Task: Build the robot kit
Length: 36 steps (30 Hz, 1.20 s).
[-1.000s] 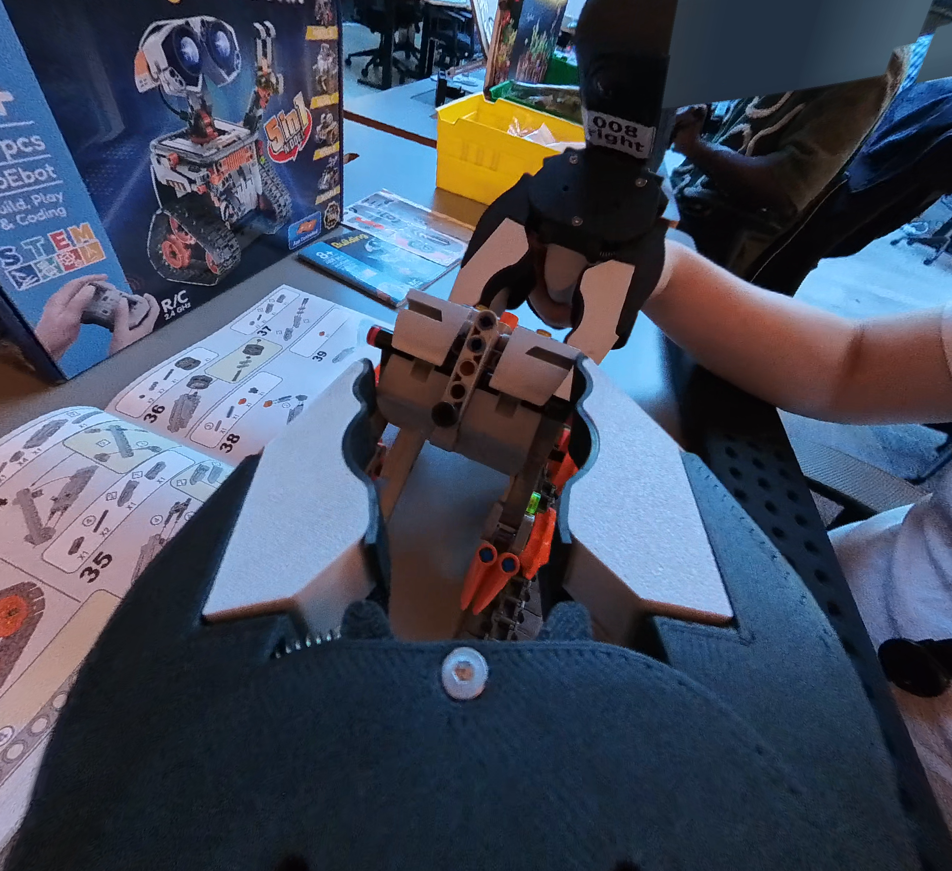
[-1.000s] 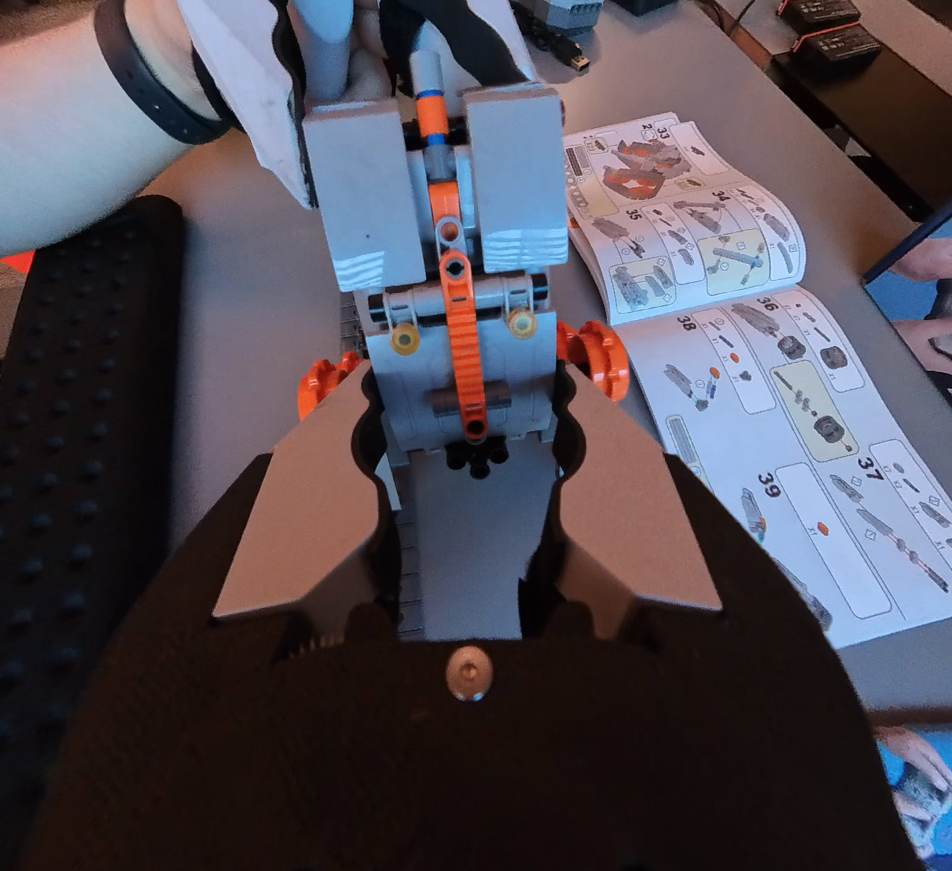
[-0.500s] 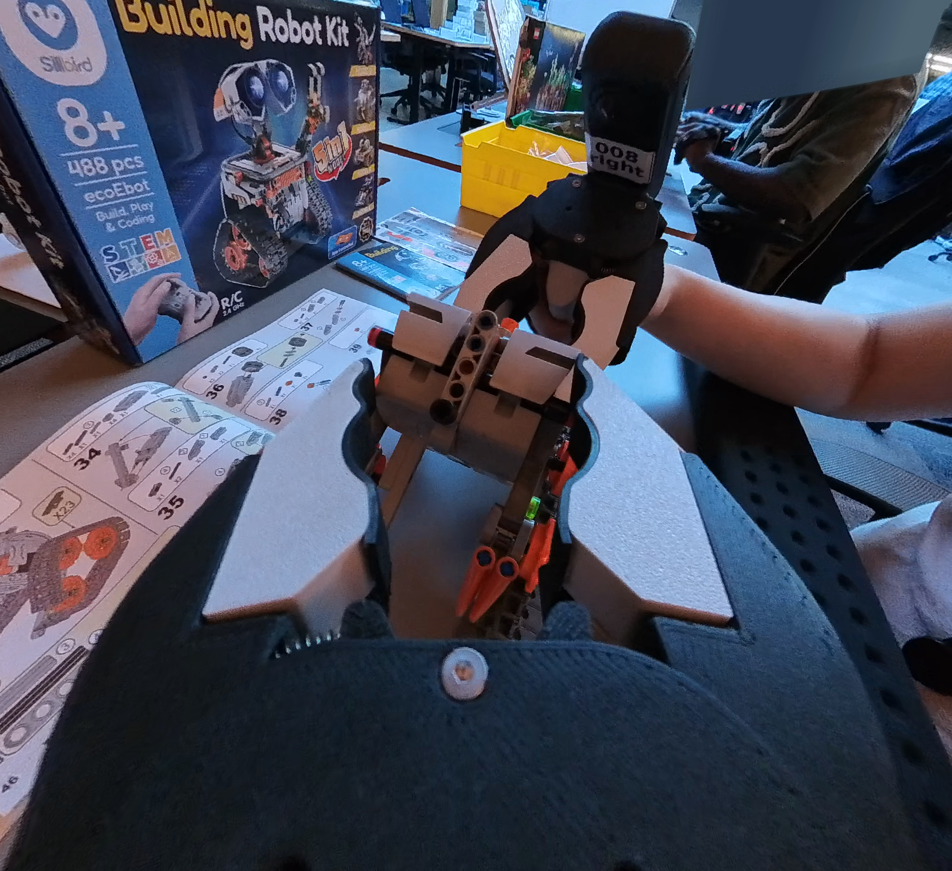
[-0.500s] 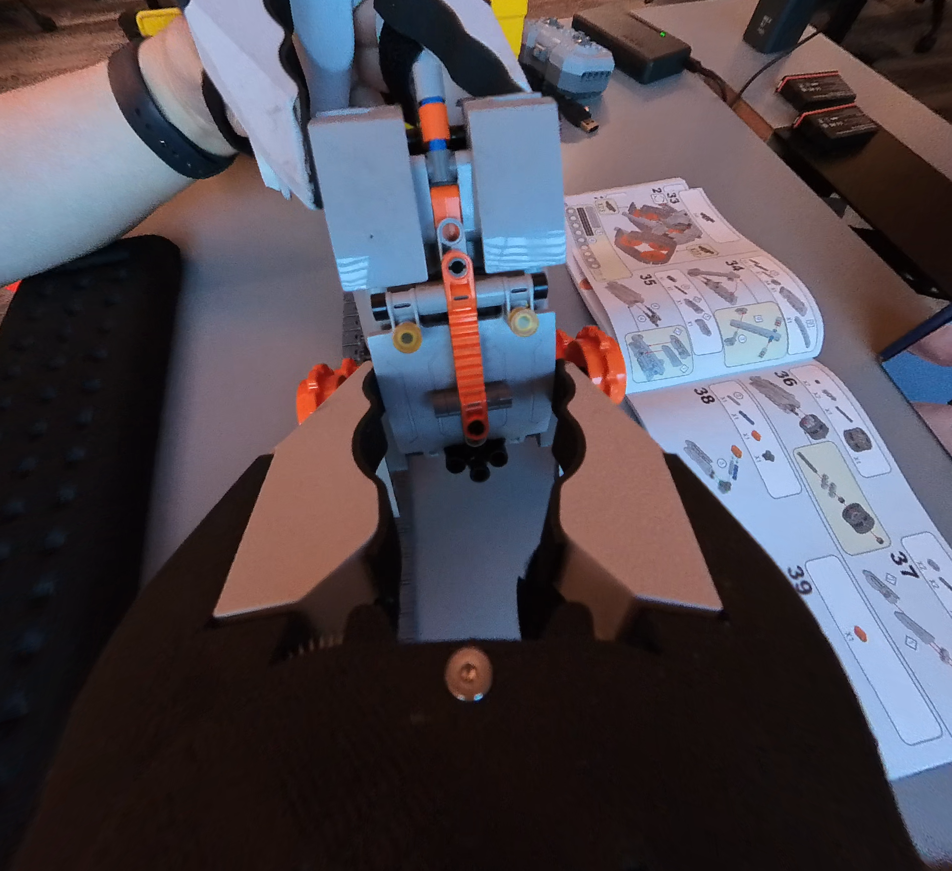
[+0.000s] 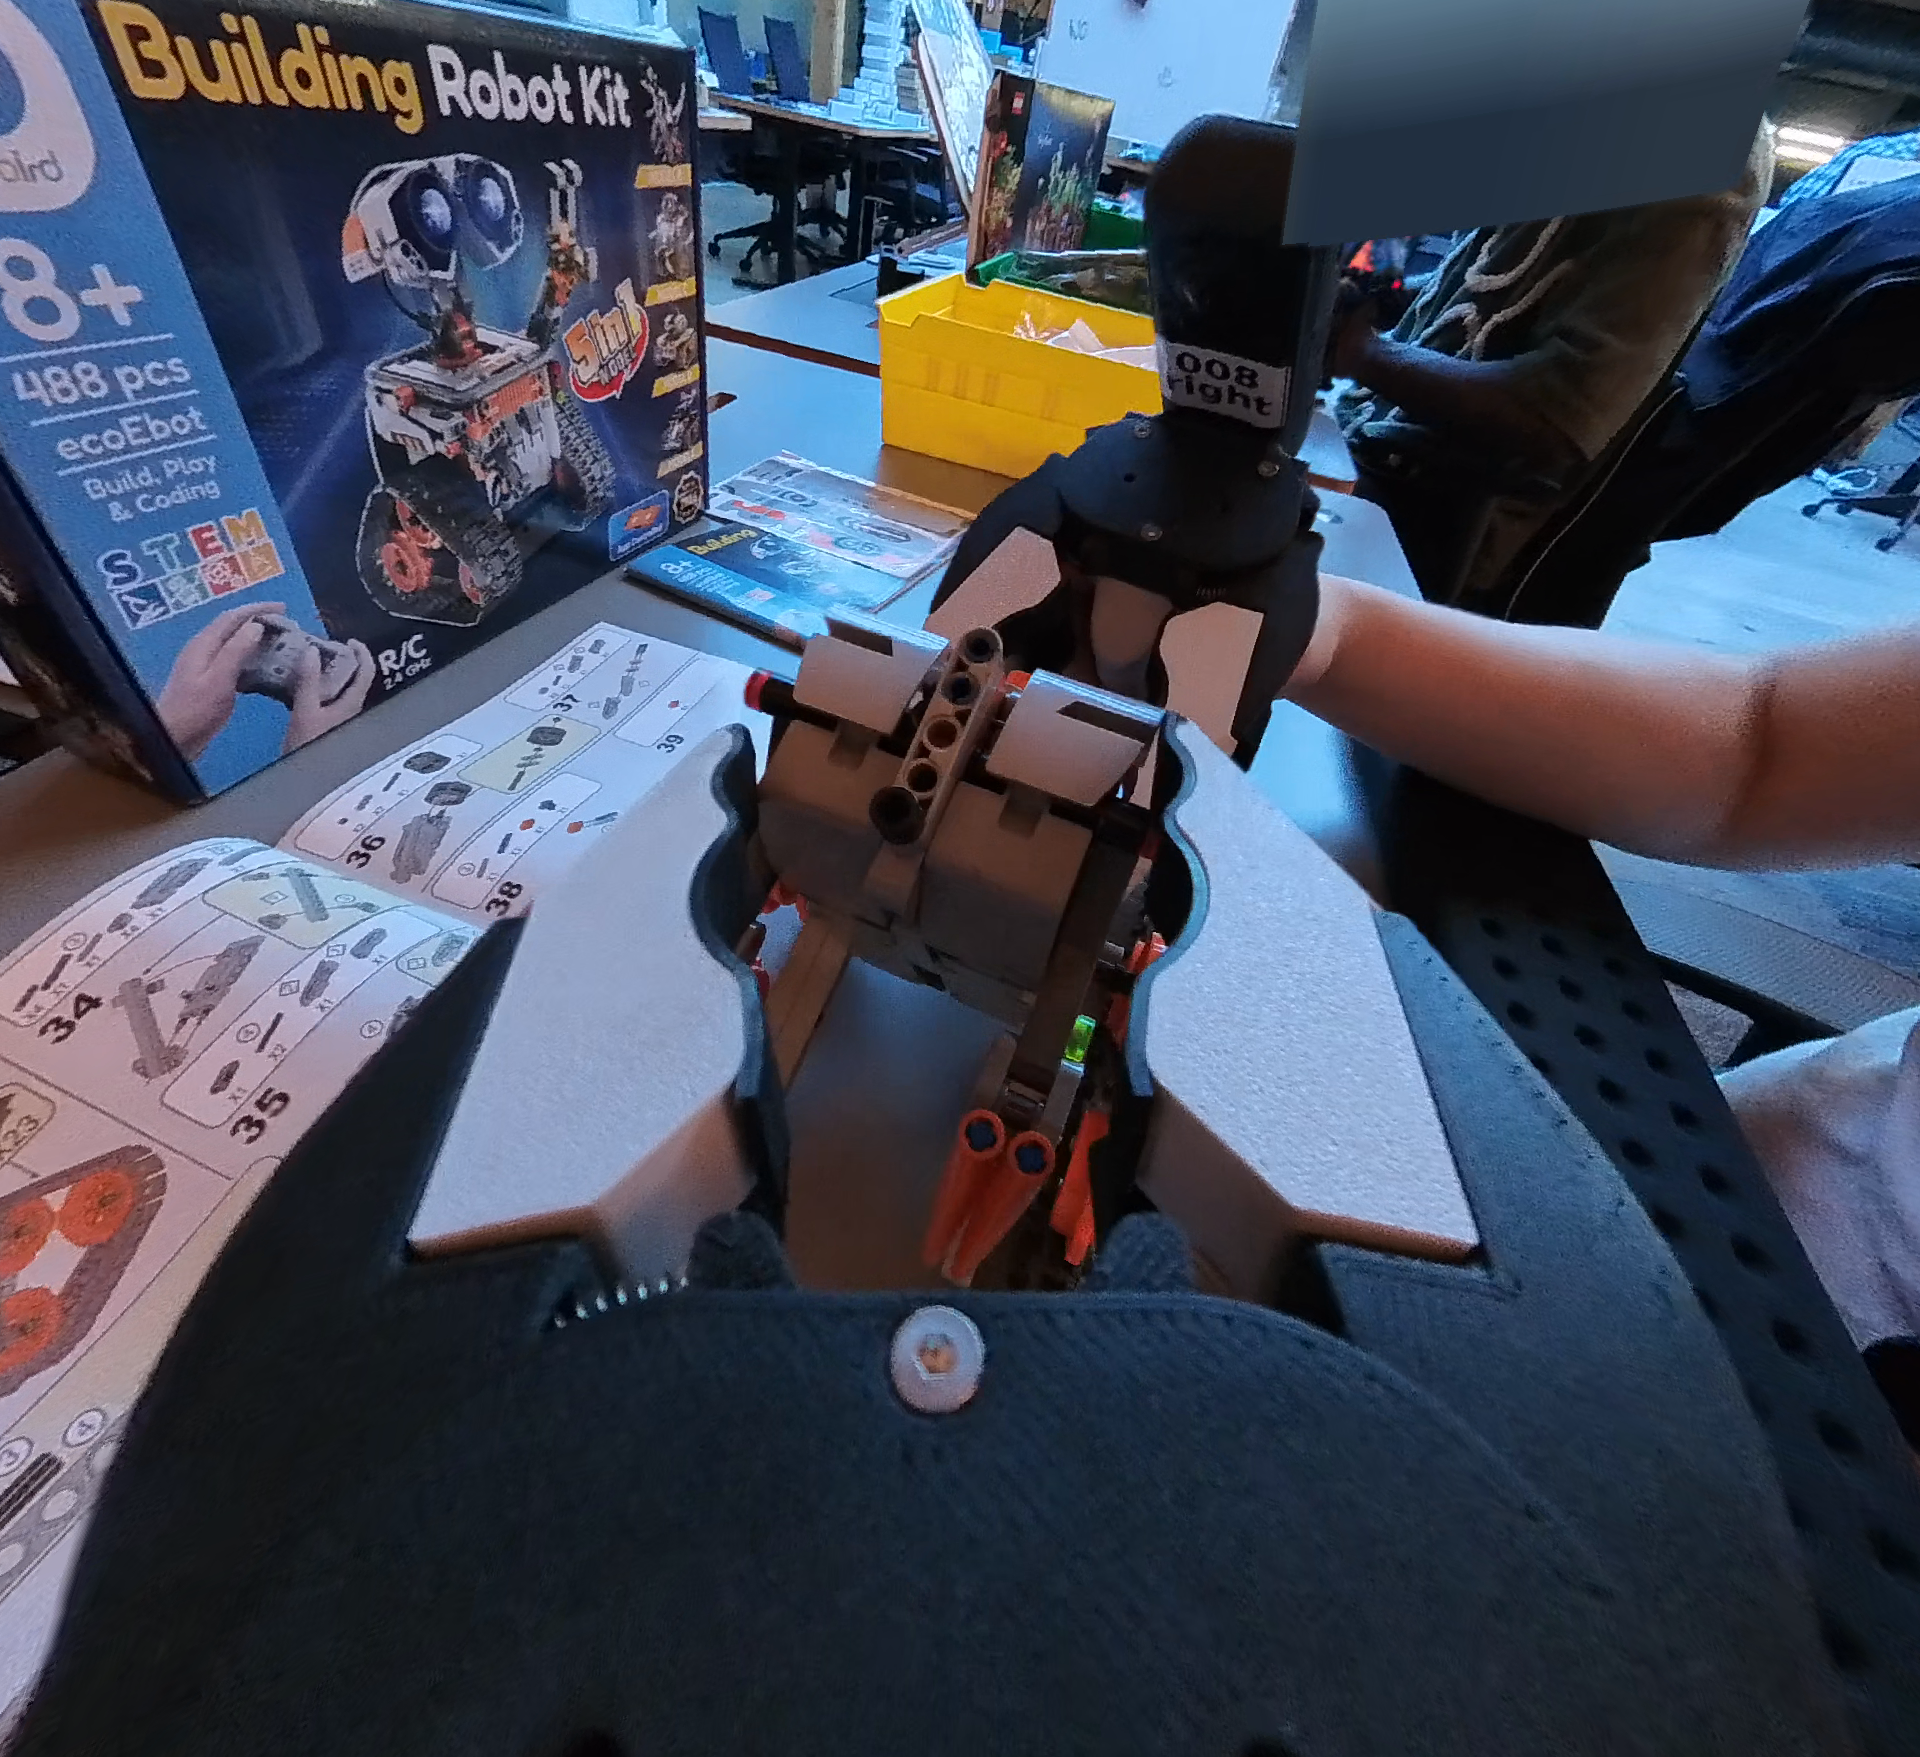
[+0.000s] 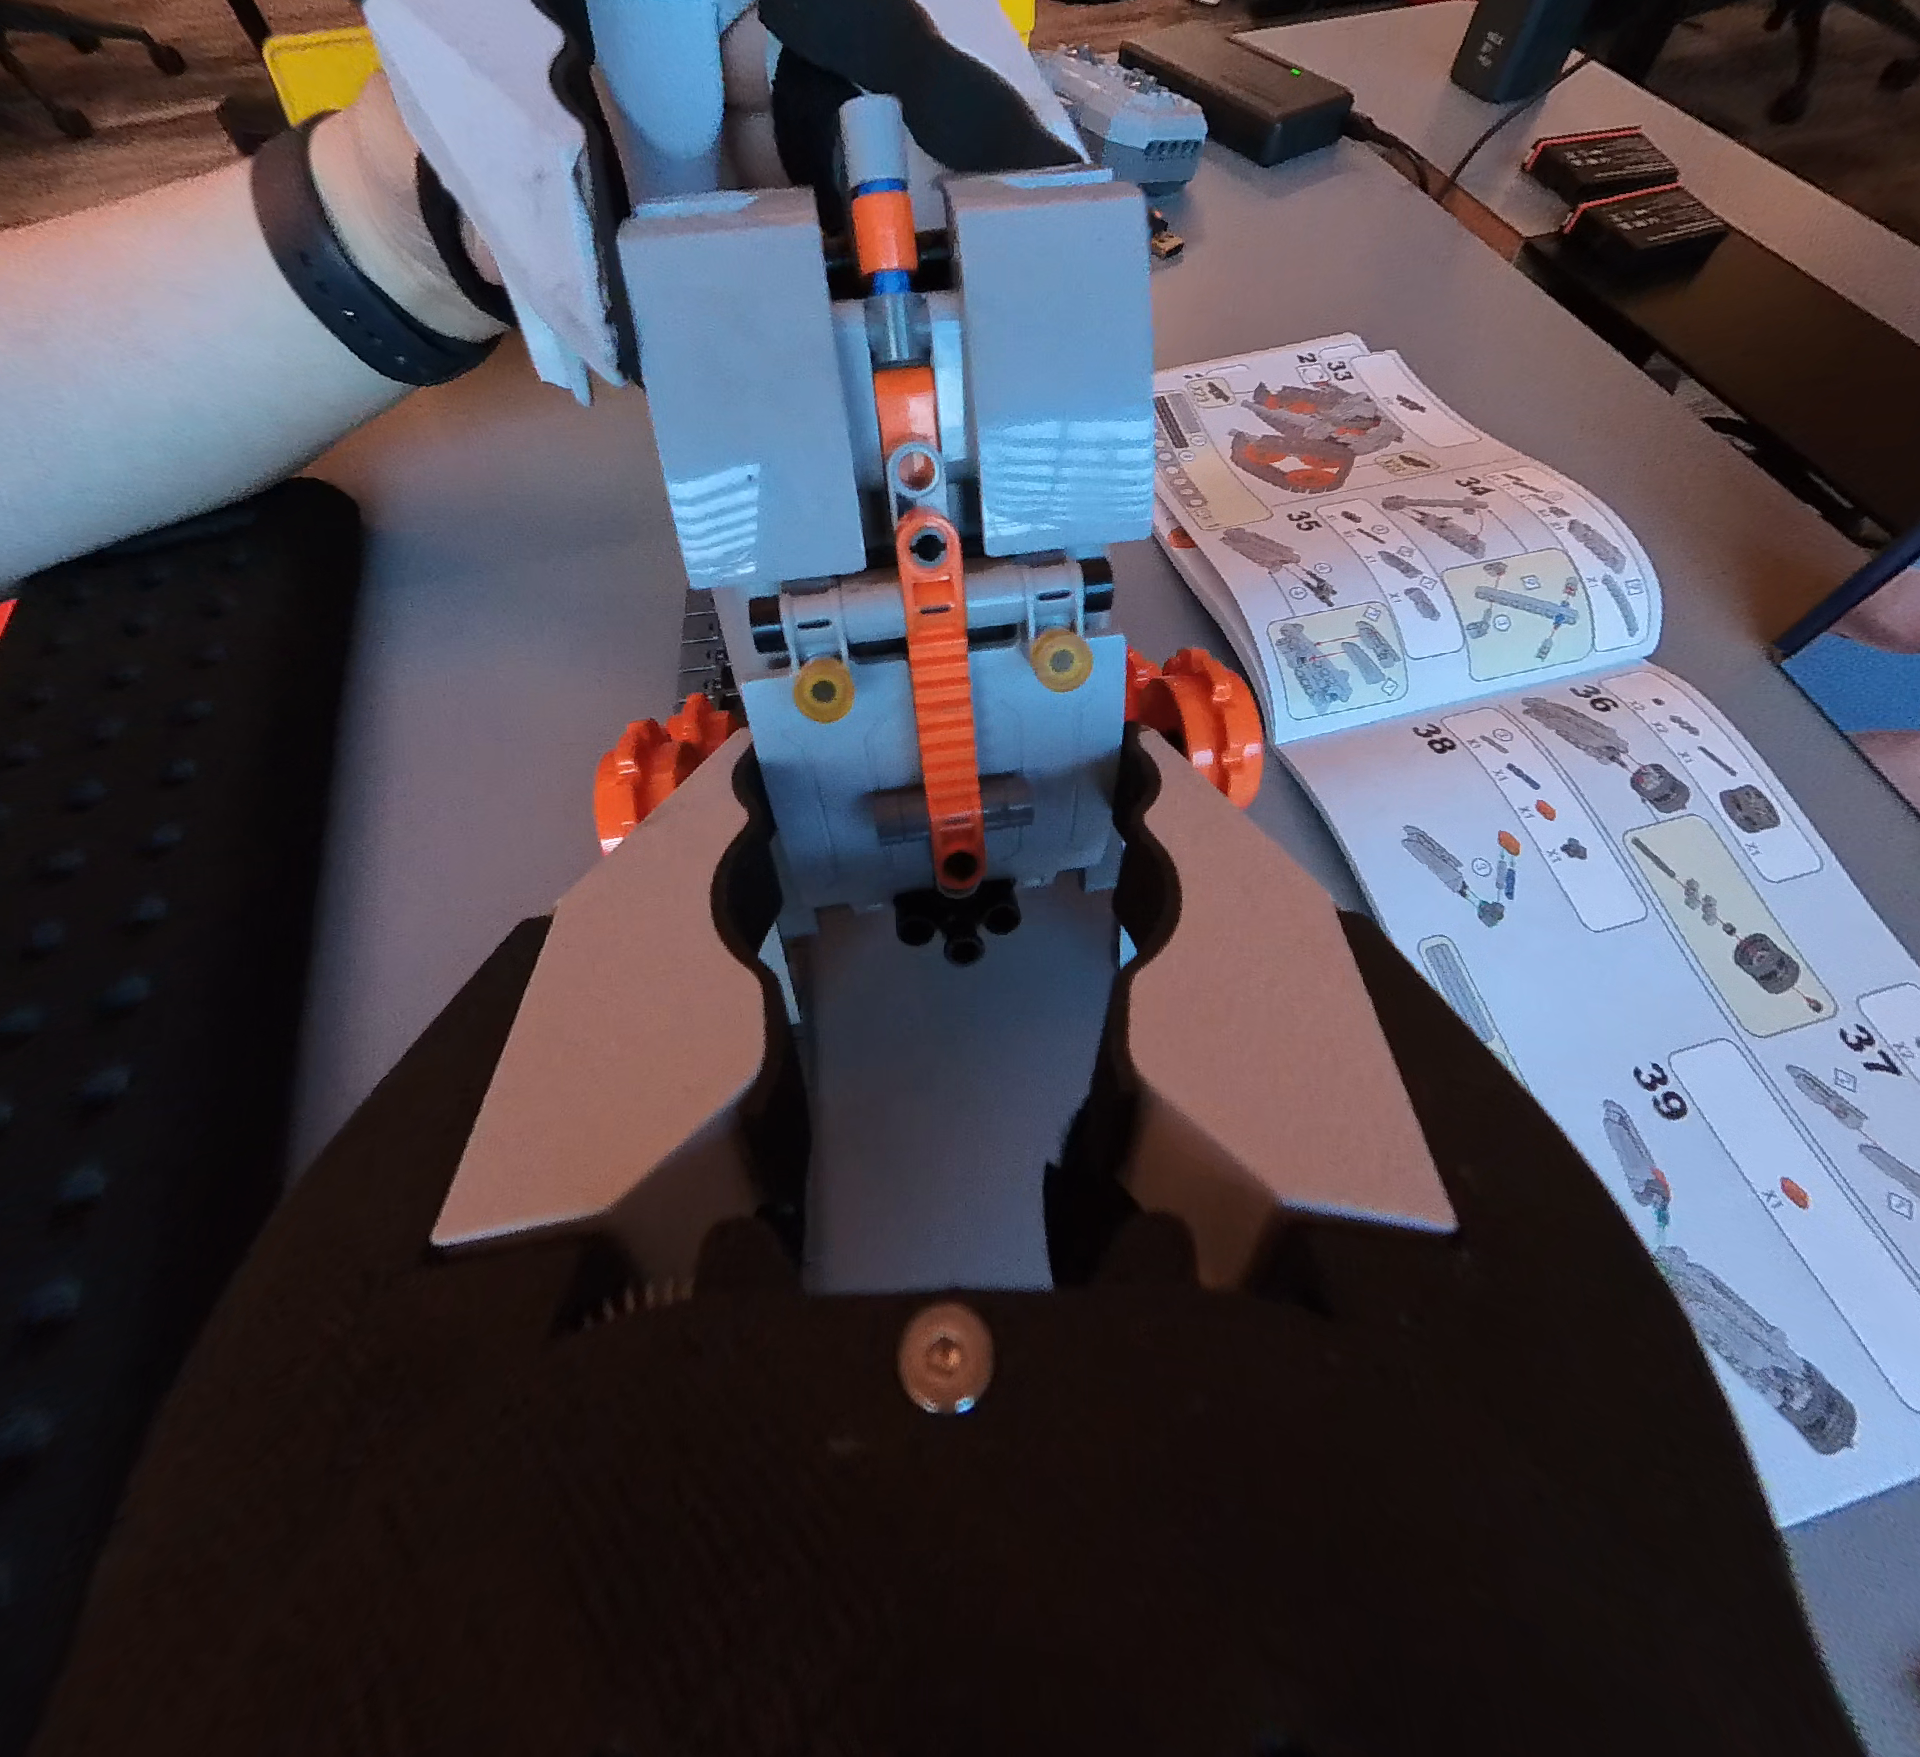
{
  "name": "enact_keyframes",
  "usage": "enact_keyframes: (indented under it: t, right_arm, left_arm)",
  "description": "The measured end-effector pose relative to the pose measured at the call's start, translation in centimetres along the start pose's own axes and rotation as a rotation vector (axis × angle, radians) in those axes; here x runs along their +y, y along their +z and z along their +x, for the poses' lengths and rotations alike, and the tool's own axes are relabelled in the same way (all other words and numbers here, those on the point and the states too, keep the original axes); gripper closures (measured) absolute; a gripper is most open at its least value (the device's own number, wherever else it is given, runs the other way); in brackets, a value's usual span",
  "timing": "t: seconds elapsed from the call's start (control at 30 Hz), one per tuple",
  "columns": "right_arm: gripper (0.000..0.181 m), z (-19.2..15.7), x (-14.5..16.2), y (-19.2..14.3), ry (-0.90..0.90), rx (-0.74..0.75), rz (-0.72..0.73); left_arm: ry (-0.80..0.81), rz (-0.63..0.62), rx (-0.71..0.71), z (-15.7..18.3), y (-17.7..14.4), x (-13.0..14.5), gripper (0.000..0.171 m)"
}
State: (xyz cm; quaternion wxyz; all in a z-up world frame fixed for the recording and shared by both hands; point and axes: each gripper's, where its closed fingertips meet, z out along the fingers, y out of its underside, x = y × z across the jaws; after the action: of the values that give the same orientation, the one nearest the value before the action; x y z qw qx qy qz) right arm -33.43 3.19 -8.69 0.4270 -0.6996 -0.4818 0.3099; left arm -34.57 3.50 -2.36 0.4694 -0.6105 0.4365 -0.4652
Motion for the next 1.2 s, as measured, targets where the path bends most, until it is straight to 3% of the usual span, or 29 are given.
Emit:
enact_keyframes:
  t: [0.27, 0.67, 0.97, 1.2]
  right_arm:
    - [0.118, -0.5, 0.0, -0.1, -0.071, 0.025, 0.035]
    - [0.118, -2.3, -0.5, -1.4, -0.245, 0.140, 0.057]
    - [0.118, -2.0, 0.5, -3.1, -0.219, 0.147, 0.058]
    - [0.117, -2.3, -0.3, -0.9, -0.208, 0.119, 0.065]
  left_arm:
    - [0.012, 0.025, 0.012, 0.7, -0.2, -0.1, 0.096]
    - [0.192, 0.059, 0.034, 3.8, -0.9, -0.3, 0.097]
    - [0.181, 0.055, 0.044, 4.5, 0.9, -0.4, 0.097]
    - [0.132, 0.086, 0.035, 3.1, -1.3, -0.1, 0.098]
